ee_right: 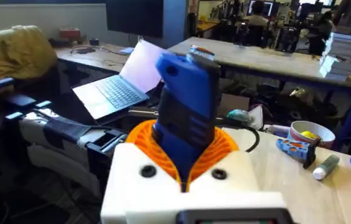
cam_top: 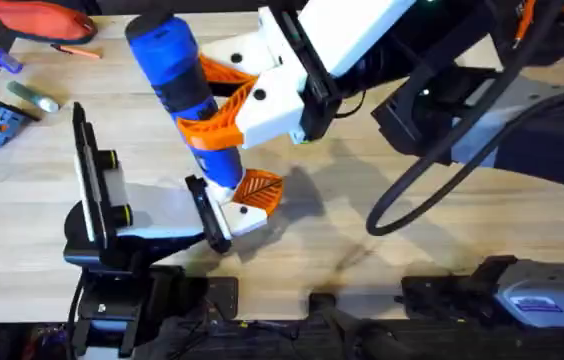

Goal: Pick up the gripper from the table and insert it into the empty holder that is missing its gripper. Then pick up a screw, insert it into the mounting hole, and use the screwdriver to tighten it. Finally, clean up the table by picking up the vegetable and placing it into the bucket.

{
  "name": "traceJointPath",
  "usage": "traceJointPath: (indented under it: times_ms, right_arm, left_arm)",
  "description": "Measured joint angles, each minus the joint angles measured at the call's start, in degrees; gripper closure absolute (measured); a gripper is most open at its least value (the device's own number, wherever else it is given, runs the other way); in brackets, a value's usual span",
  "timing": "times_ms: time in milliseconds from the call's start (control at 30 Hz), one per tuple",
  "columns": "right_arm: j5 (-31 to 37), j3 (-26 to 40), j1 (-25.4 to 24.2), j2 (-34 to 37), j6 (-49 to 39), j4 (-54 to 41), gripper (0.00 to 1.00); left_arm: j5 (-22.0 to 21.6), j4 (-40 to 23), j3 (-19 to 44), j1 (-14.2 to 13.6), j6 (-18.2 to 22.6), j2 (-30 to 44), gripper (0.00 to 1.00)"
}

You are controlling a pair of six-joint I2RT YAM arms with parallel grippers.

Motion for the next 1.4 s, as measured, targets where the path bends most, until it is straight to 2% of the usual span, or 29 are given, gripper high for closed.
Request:
traceJointPath:
  times_ms: [667, 900, 1000, 1200, 1267, 1300, 1400]
  right_arm:
    - [0.39, -0.01, 0.74, 1.51, -0.82, 2.22, 0.979]
    - [0.94, -0.66, 0.63, 1.5, 1.91, 7.3, 0.979]
    - [1.12, 0.77, -1.0, 1.49, 6.15, 6.94, 0.979]
    - [-2.23, 12.18, -3.04, 1.49, 7.56, -5.05, 0.979]
    - [-3.12, 13.15, -3.23, 1.49, 7.56, -7.2, 0.979]
    - [-4.93, 15.28, -4.13, 1.49, 7.55, -13.21, 0.979]
    - [-6.37, 18.05, -6.14, 1.49, 7.06, -20.74, 0.979]
  left_arm:
    - [-0.04, -0.02, 0.0, 0.0, -0.07, 0.02, 0.992]
    - [-0.06, 0.0, 0.0, 0.0, -0.02, 0.0, 0.992]
    - [-0.04, 0.0, 0.0, 0.0, -0.02, 0.0, 0.992]
    - [-0.04, 0.0, 0.0, 0.0, -0.02, 0.0, 0.992]
    - [-0.04, 0.0, 0.0, 0.0, -0.02, 0.0, 0.992]
    - [-0.04, 0.0, 0.0, 0.0, -0.02, 0.0, 0.992]
    - [-0.04, 0.0, 0.0, 0.0, -0.02, 0.0, 0.992]
